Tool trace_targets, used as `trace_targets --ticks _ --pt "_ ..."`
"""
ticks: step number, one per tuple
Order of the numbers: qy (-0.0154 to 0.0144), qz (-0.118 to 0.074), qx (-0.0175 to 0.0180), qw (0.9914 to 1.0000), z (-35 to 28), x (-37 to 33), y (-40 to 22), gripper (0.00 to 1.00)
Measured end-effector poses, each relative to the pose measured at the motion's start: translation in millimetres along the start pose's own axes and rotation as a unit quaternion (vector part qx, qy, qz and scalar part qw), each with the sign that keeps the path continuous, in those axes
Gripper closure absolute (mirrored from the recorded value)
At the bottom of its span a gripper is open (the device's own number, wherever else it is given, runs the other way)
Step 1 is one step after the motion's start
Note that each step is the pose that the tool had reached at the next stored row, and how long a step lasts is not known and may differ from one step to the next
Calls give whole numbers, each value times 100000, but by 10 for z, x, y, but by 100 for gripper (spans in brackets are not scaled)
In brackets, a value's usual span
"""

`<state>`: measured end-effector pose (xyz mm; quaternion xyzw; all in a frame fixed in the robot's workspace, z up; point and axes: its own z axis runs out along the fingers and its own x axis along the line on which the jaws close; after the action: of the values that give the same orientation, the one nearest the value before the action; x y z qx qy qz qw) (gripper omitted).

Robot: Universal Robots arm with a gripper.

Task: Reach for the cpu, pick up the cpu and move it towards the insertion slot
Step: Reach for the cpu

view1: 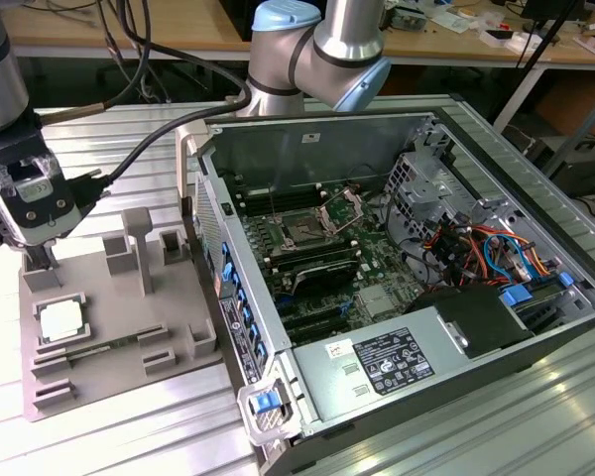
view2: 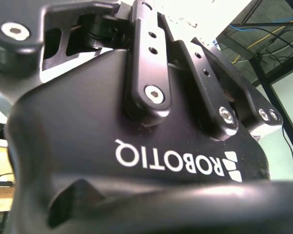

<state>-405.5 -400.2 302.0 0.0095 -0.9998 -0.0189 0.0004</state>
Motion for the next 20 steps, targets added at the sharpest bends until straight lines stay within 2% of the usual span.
trace_targets --ticks 20 --pt "2 1 4 100000 33 21 -31 89"
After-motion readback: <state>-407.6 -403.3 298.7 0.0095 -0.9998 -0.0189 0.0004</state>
